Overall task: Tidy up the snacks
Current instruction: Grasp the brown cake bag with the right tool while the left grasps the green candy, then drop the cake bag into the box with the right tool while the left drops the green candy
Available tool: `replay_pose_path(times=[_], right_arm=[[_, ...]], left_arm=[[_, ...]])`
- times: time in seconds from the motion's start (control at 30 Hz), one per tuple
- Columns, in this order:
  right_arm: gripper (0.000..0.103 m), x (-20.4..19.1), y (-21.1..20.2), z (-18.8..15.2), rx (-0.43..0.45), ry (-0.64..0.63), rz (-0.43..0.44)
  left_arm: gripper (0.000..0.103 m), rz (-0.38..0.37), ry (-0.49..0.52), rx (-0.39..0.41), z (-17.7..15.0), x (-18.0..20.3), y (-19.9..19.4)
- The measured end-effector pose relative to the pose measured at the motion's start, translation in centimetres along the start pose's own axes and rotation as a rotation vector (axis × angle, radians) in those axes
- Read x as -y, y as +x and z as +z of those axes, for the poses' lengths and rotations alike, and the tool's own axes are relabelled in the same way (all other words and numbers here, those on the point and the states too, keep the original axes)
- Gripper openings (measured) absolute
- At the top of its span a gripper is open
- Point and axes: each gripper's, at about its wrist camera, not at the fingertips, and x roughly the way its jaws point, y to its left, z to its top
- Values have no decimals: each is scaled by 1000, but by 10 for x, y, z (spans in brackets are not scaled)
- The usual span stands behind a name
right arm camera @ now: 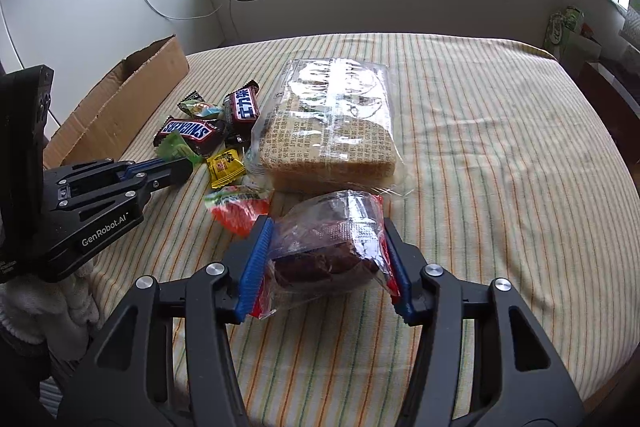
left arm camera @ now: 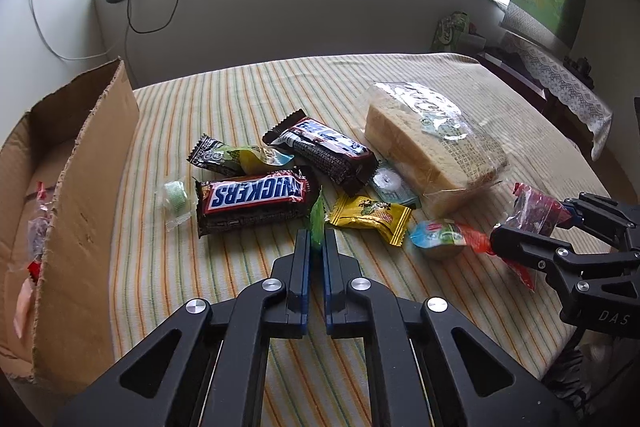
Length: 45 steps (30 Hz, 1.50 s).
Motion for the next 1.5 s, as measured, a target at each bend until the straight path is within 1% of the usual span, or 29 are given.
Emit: replay_pose_path(times=[0.27,0.53,0.77,1.0,1.2,1.5], right_arm=[[55,6,-18,4,38,18,0],[55,-7,-31,11,66,-5,11],[55,-29,-34,20,78,-48,29],[55,-61,-31,37,90,-108,70],[55,-93,-24,55,93,-152,120],[55,-147,-7,80,96,-230,183]], left_arm=[[4,-25,-56,28,-1,-8,-10],[4,-49,-95,76,0,-15,-31],[4,-57,-132,124,-1,-30,-54],[4,-33,-169,167,-6,-51,-75],[4,3,-204,205,-11,-70,-93],[4,64,-265,244,-24,-111,-115]])
